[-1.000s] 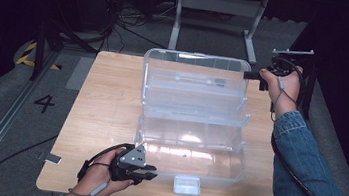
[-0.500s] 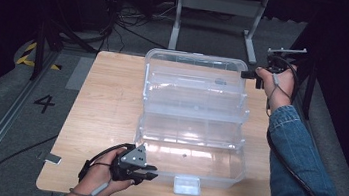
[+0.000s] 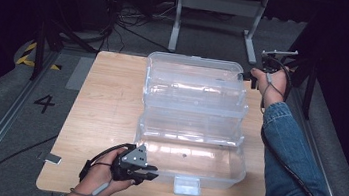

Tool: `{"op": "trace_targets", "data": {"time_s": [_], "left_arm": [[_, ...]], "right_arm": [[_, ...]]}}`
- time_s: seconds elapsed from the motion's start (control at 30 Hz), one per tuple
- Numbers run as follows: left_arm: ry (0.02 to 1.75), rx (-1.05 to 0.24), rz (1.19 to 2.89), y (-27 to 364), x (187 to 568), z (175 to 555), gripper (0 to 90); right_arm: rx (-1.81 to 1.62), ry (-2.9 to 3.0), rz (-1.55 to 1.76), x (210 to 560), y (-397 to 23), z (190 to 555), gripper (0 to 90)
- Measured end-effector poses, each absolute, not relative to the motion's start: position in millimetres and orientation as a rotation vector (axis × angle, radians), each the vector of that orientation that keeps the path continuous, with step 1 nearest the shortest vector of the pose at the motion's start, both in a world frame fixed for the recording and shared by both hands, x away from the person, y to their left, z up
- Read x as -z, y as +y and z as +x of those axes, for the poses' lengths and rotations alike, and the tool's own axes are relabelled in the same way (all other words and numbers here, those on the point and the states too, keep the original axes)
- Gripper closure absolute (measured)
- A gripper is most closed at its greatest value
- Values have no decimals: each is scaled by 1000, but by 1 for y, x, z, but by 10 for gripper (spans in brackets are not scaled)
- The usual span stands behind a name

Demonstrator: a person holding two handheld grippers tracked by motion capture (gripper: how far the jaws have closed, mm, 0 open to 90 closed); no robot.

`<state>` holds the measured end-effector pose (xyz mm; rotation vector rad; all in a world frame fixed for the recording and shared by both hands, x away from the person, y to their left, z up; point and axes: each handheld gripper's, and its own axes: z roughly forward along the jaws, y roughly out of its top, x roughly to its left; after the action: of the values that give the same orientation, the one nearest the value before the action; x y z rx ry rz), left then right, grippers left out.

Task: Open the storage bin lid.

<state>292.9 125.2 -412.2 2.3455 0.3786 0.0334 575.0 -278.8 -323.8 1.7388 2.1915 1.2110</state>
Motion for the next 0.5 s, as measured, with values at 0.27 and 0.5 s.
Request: {"op": "trace_targets", "data": {"time_s": [0.27,0.5], "left_arm": [[370,-36,2348,125,412,293,775],[370,-35,2349,125,412,294,775]], "right_arm": [[-1195,2196,1813,337,-278,585,810],[-1183,2195,1843,344,-278,589,811]]}}
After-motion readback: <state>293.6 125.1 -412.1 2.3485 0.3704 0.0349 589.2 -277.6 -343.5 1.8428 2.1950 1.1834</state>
